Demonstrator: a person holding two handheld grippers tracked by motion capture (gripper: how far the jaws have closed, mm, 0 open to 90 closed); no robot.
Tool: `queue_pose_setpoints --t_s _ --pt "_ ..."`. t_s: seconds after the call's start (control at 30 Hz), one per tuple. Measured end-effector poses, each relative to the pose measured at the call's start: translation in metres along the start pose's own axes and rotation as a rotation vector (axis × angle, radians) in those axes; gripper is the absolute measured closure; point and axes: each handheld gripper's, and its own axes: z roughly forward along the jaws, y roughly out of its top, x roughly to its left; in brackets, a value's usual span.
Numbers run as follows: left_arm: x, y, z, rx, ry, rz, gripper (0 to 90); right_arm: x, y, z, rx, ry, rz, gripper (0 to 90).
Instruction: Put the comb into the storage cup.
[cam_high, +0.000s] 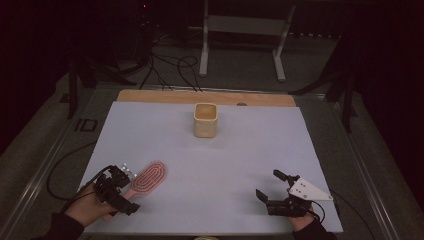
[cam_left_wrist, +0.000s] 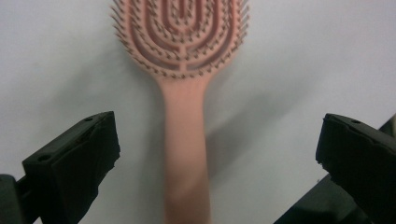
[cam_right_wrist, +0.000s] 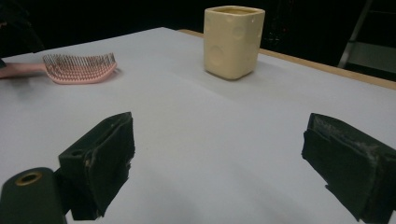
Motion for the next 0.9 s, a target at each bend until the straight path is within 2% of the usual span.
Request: queue_pose_setpoints --t_s 0.1,0.4,0.5,0.57,0.6,0.77,0.83,0.9 --pt "0.002 0.002 0.003 0.011 0.009 0.007 0.3 0.0 0.0 0.0 -0.003 -0.001 0.0 8.8" --pt "0.009 0.007 0.006 0.039 -0.013 0.015 4.7 -0.001 0.0 0.0 0.004 0.0 0.004 8.8" --pt "0.011 0.007 0.005 0.042 -0.01 0.011 9.9 -0.001 0.0 -0.001 -0.003 -0.001 0.003 8.8" --pt "0.012 0.007 0.005 0.044 -0.012 0.01 17.9 0.0 0.0 0.0 0.001 0.001 0.002 8.8" --pt "0.012 0.007 0.005 0.048 -0.013 0.017 17.9 0.0 0.0 0.0 0.001 0.001 0.002 8.8" --pt "0.013 0.009 0.008 0.066 -0.011 0.023 34.2 0.0 0.0 -0.001 -0.001 0.0 -0.003 8.8" --pt "0.013 0.011 0.009 0.067 -0.002 0.02 34.5 0.0 0.0 -0.001 -0.001 -0.001 -0.005 8.8" --pt "0.012 0.012 0.01 0.068 0.001 0.017 40.2 0.0 0.0 0.0 0.002 0.001 0.004 8.8"
